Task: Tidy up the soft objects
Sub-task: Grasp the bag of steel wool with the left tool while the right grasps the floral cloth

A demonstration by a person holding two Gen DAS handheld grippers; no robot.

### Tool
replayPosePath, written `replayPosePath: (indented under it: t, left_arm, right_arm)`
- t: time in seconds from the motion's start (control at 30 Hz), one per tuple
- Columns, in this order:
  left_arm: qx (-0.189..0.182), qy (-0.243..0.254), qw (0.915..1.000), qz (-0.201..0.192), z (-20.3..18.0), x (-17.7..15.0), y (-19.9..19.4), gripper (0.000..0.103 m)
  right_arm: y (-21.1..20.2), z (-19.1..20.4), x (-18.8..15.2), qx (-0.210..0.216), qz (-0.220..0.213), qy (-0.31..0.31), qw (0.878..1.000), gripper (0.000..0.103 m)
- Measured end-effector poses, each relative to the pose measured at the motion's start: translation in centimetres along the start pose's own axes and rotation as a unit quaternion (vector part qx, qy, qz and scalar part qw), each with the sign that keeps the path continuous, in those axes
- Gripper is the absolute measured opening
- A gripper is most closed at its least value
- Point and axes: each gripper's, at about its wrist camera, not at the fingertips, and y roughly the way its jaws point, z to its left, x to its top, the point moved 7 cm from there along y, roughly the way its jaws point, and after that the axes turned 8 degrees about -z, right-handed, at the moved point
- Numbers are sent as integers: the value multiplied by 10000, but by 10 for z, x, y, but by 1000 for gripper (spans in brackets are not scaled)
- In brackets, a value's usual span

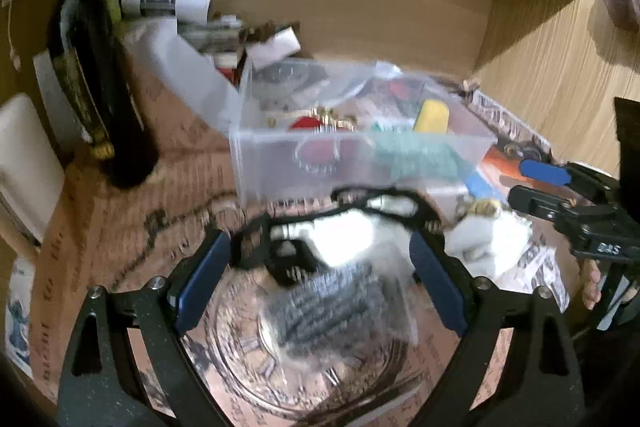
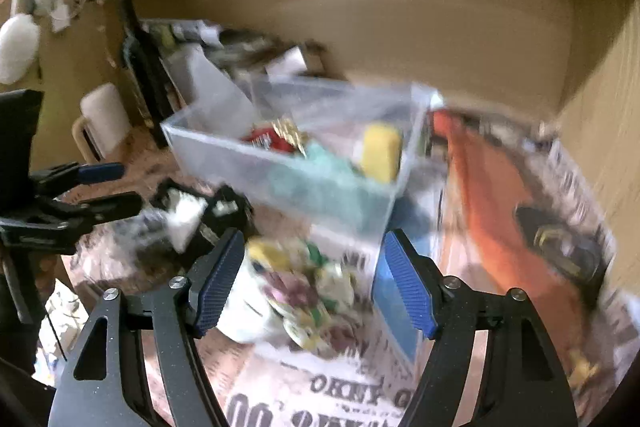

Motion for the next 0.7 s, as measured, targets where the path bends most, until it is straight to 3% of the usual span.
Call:
replayPosePath:
  t: [0.4,0.7]
  left_arm:
    - [19,-247,9993,295,10,-41,6,92]
    - [-162,-439,9985,298,10,-50,6,67]
  right_arm:
    - [7,-36,-33,-243,393,507,9976,70]
    - [12,-38,-42,-342,421,412,9977,37]
